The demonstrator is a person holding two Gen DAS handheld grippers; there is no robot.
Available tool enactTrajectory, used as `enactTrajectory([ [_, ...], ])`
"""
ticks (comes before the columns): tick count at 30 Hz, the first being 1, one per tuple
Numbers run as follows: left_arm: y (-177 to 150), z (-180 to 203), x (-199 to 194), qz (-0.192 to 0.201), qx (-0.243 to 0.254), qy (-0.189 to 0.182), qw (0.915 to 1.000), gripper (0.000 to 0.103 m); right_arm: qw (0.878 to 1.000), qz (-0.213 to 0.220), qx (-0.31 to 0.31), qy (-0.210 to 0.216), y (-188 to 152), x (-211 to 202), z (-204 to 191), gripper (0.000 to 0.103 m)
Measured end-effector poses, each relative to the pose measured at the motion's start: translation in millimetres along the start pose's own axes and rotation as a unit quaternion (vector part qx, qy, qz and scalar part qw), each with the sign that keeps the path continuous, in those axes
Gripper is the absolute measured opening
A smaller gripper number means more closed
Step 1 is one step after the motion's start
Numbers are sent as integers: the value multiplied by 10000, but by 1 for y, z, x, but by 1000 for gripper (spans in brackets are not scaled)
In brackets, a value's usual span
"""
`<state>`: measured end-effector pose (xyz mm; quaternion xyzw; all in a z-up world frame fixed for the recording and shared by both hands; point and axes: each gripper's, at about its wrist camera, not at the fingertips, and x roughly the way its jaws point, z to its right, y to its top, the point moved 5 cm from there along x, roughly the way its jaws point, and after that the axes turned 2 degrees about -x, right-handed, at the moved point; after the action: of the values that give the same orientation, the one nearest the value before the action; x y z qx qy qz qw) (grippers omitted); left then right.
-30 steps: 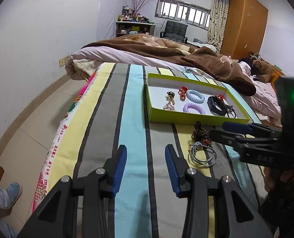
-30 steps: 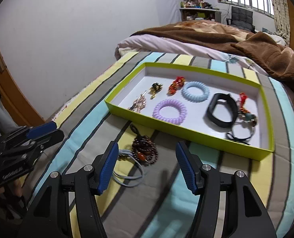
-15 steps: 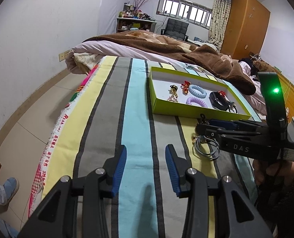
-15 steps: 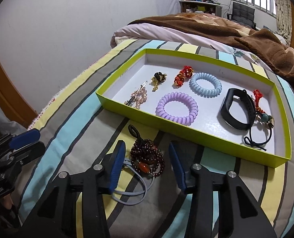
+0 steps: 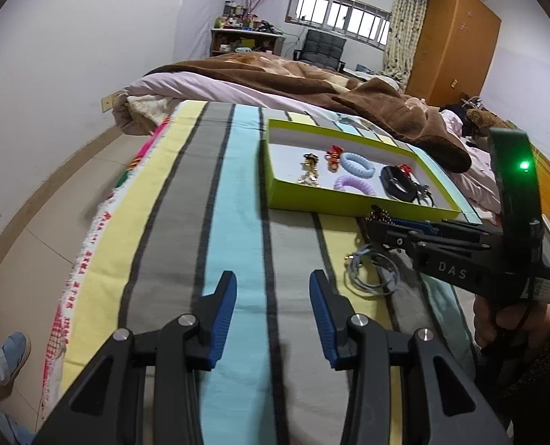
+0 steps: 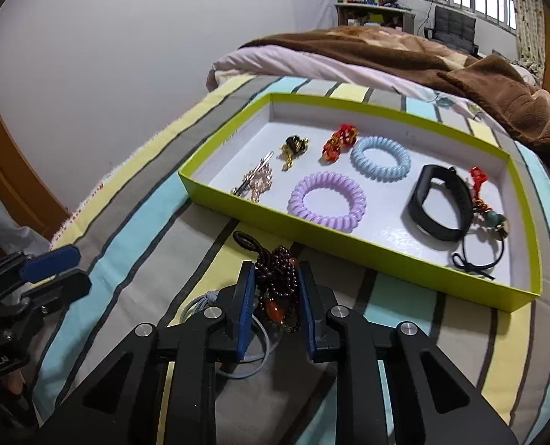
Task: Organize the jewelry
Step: 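Grasp the grey elastic hair ties with the left tool while the right holds the bracelet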
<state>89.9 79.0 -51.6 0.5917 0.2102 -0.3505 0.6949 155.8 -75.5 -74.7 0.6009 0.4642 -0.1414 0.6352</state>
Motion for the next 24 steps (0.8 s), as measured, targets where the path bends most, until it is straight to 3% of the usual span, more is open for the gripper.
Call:
enactTrajectory([
  [8,5,28,24,-313,183,-400,9985,43,9986,419,273,155,-6,-39,14,22],
  [14,8,48,41,-422,400,-373,9976,43,9972,590,436,143,-15,-64,29,22],
  [17,10,55,45,-403,678,-89,9968,43,9969,626,474,94,-19,-71,34,22],
  [20,12,61,50,-469,685,-234,9963,43,9965,639,542,70,-24,-74,40,22],
  [24,11,67,56,-501,859,-66,9950,43,9959,638,633,63,-31,-75,45,22],
])
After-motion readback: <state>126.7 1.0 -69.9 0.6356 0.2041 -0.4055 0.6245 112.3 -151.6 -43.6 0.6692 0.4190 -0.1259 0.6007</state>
